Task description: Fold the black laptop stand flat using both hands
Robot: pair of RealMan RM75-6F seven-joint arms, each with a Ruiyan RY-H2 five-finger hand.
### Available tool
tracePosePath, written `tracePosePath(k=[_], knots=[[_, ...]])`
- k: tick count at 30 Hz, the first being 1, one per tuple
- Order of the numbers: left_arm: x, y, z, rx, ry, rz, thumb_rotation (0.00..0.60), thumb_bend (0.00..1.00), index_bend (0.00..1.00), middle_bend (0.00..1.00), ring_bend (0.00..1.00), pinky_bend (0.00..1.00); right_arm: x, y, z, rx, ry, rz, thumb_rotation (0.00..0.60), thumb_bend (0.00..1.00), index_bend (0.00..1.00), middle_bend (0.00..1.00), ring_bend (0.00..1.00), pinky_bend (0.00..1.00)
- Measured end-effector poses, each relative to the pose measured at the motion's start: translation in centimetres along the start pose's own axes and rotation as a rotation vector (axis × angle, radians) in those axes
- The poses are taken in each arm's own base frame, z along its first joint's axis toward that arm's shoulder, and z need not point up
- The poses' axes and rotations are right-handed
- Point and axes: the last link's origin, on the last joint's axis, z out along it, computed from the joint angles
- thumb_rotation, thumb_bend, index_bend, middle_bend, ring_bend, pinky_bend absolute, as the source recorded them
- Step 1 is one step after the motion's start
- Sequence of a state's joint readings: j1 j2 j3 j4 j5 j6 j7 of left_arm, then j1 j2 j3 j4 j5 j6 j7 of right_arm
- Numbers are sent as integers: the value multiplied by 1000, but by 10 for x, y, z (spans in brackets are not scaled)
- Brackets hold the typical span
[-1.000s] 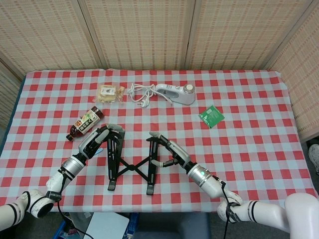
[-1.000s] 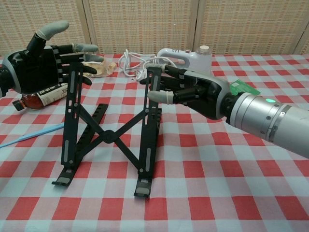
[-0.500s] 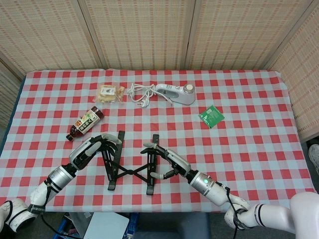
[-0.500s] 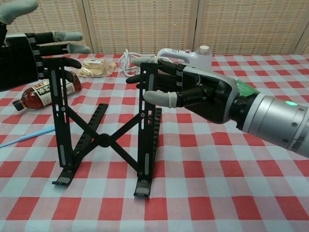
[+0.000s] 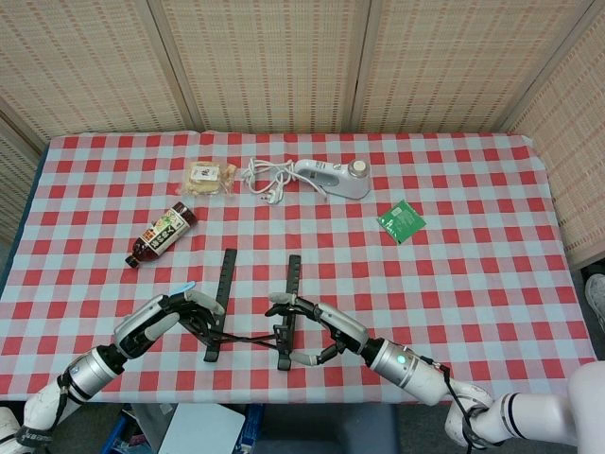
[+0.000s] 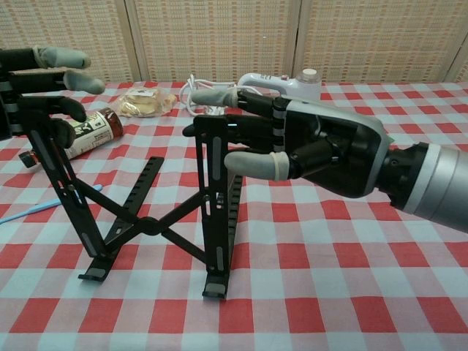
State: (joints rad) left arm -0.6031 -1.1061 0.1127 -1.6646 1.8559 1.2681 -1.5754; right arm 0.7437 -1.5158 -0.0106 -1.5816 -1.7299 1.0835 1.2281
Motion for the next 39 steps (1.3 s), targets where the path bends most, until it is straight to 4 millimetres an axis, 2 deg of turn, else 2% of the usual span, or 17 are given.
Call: tracePosePath(k=[13,26,39], knots=[[-13,0,-10,12,-43,37,254,260,305,321,369,433,-10,2,3,-8,-12,-17,600,276,91,199,90,116],[-15,2,-8,9,-44,41,255,260,307,321,369,433,-20,21,5,-55,-28,13,600,286,91,199,90,116],[-17,2,-9,12,-38,46,255,260,307,321,368,432,-34,46,-5,-130,-41,134,600,304,91,199,90,116]])
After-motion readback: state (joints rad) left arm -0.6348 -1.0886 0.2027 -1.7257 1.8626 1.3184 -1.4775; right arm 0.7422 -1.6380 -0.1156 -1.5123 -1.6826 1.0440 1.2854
